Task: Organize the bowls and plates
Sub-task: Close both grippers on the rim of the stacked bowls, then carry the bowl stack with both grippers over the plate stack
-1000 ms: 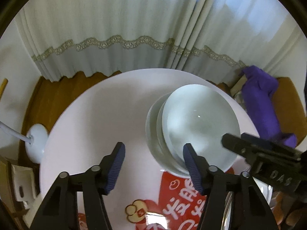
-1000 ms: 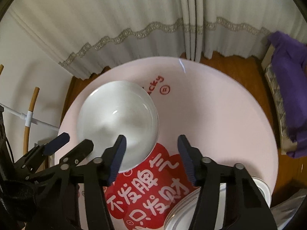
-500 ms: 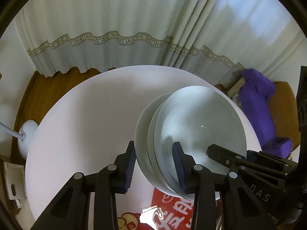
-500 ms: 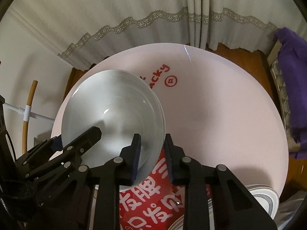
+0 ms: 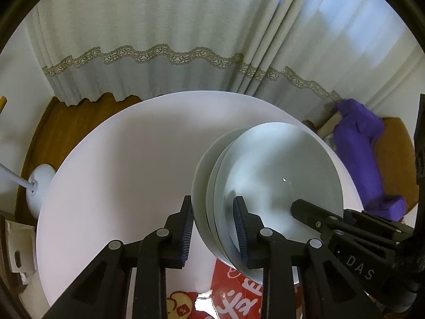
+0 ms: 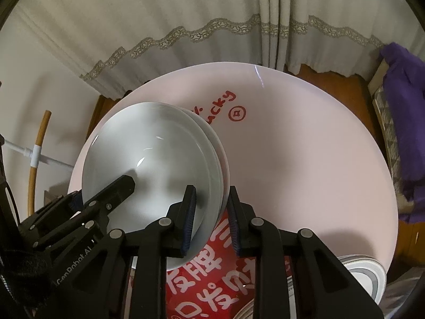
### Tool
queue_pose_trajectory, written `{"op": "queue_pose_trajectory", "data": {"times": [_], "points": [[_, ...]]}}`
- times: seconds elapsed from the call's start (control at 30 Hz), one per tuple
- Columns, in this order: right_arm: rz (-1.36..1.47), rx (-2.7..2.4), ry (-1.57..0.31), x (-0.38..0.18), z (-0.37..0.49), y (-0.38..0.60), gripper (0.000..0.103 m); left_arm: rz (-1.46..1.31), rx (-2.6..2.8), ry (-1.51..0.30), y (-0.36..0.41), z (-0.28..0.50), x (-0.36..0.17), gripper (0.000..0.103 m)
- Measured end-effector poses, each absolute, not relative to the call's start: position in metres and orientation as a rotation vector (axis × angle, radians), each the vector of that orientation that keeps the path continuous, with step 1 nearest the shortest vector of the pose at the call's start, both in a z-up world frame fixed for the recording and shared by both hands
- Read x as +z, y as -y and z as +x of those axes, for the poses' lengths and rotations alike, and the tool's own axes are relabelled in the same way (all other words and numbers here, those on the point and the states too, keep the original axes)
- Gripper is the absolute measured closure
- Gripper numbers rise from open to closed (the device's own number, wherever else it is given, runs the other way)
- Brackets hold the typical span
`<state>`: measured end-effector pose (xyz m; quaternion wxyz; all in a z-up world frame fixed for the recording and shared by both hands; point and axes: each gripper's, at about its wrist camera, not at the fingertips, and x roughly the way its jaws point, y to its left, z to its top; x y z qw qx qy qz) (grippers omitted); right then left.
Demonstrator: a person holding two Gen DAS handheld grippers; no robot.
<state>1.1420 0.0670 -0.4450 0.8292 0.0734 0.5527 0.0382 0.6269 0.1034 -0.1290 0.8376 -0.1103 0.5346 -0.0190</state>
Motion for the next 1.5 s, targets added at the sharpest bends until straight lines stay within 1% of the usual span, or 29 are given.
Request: {"op": "queue_pose_trajectory", "data": {"times": [0.47,0.8,1.1,1.27,1.5], "points": [[0.159,0.114,-1.164,-0.434,1.115,-0.074,0.082,-0.240,-0.017,-1.114,-0.100,0.590,-0.103,0.079],[0.172,0.115,-1.117,-0.398,1.062,-0.064,0.082,-0.228,-0.041,-1.066,-0.081,0.522,-0.061,0.079],[0.201,0.089,-1.075,-0.373,1.001,-0.035,0.082,-0.190,-0.090,-1.028,-0.039,0.447,-0.023,0.079],[0.218,0.055,-1.064,-0.369,0.970,-0.010,0.082,-0.167,-0.129,-1.031,-0.011,0.413,-0.018,0.079],[0.234,0.006,-1.075,-0.378,0.945,0.026,0.082,-0.147,-0.181,-1.063,0.030,0.404,-0.024,0.079]]}}
